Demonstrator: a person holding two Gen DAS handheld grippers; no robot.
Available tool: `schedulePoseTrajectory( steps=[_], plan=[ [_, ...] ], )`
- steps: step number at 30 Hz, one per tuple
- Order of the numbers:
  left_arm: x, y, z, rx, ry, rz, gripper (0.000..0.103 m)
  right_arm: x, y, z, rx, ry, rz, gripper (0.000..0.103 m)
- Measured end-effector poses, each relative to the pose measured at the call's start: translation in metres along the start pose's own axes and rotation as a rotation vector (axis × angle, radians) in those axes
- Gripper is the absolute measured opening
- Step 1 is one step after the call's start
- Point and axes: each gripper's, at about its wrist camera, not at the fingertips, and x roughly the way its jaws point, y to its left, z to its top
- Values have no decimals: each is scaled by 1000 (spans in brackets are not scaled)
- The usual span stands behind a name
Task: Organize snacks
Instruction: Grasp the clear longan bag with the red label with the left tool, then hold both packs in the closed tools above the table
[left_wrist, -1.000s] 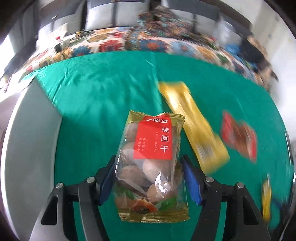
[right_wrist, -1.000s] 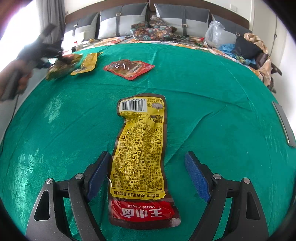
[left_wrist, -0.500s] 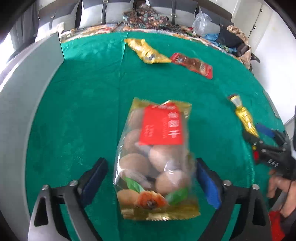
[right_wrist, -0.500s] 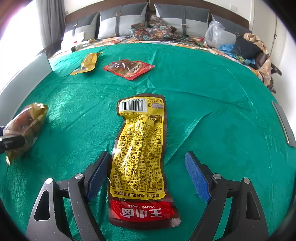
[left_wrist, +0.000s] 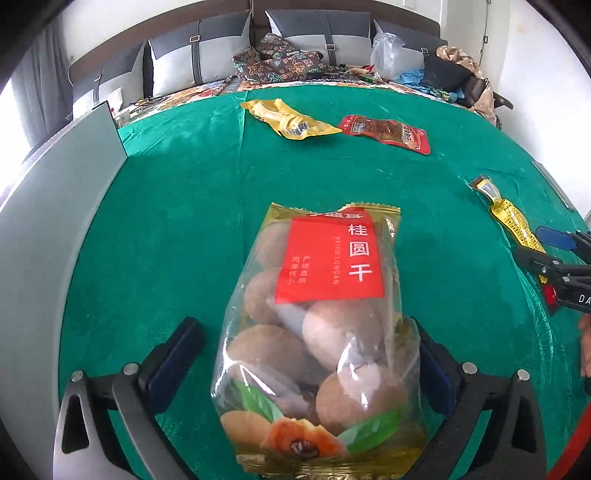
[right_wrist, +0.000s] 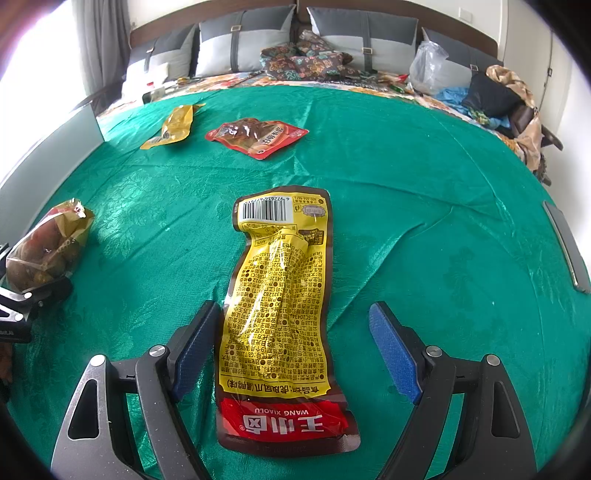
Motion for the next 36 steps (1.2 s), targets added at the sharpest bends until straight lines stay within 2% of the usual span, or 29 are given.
schedulePoseTrajectory(
  steps=[36],
  plan=[
    [1,1,0,-2,-3,-2,103,-2,-3,-2,1,1,-5,86]
  ],
)
